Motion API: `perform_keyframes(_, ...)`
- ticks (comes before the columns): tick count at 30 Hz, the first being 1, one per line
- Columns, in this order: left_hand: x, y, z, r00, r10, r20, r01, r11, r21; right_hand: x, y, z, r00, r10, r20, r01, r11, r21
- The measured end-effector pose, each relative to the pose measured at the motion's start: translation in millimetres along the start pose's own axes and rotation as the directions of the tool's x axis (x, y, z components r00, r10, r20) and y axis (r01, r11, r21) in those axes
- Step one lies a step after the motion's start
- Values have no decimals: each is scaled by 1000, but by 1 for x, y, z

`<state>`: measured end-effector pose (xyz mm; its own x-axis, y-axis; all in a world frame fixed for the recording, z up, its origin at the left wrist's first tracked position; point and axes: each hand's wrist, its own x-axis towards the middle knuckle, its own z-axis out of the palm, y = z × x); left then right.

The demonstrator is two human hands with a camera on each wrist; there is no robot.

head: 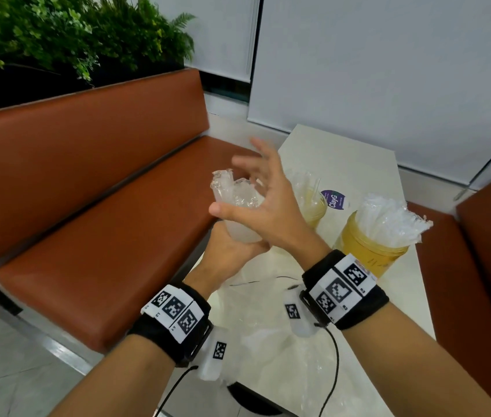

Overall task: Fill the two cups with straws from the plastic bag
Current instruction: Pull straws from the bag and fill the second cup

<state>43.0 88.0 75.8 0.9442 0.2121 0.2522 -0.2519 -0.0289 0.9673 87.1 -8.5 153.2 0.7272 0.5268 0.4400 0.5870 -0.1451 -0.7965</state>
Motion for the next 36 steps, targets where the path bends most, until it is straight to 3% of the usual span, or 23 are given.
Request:
perform_keyframes(1, 1, -1, 2, 1000, -6, -15, 6, 999, -39, -3, 6, 2, 992, 111, 55, -111, 994, 1)
perform_keyframes(3, 2, -1, 2, 996, -65, -59, 62, 996, -58, -9, 21, 10, 970, 207, 127, -204, 978, -33)
perform_keyframes(8, 8, -8, -10, 1000, -12, 23, 12, 1000, 10, -6, 32, 27, 964, 265, -24, -265, 964, 10)
perform_keyframes(11, 7, -8, -20, 994, -81, 78, 79, 997, 19, -1, 20, 23, 954, 292, -75, -286, 955, 80)
perform_keyframes(15, 1, -13, -27, 972, -212, 97, 203, 974, 100, 19, -6, 5, 960, 266, -86, -241, 944, 227)
perform_keyframes(21, 2, -16, -30, 978, -200, 60, 184, 961, 209, 61, -46, -33, 964, 173, -200, -117, 957, 264)
perform_keyframes(24, 4, -19, -34, 985, -163, 57, 143, 955, 259, 80, -63, -61, 939, 140, -315, -12, 927, 375)
perform_keyframes(27, 7, -23, -38, 990, -139, 40, 125, 963, 240, 97, -67, -93, 875, 77, -477, 136, 908, 395)
perform_keyframes(29, 10, -25, -40, 988, -149, 26, 139, 962, 233, 107, -57, -108, 819, 27, -574, 220, 908, 357)
perform_keyframes(32, 14, -25, -42, 987, -157, 34, 144, 957, 253, 122, -22, -114, 732, -9, -681, 202, 958, 205)
perform_keyframes(36, 16, -20, -40, 983, -176, 45, 159, 955, 252, 125, 49, -103, 738, 12, -675, 41, 997, 63)
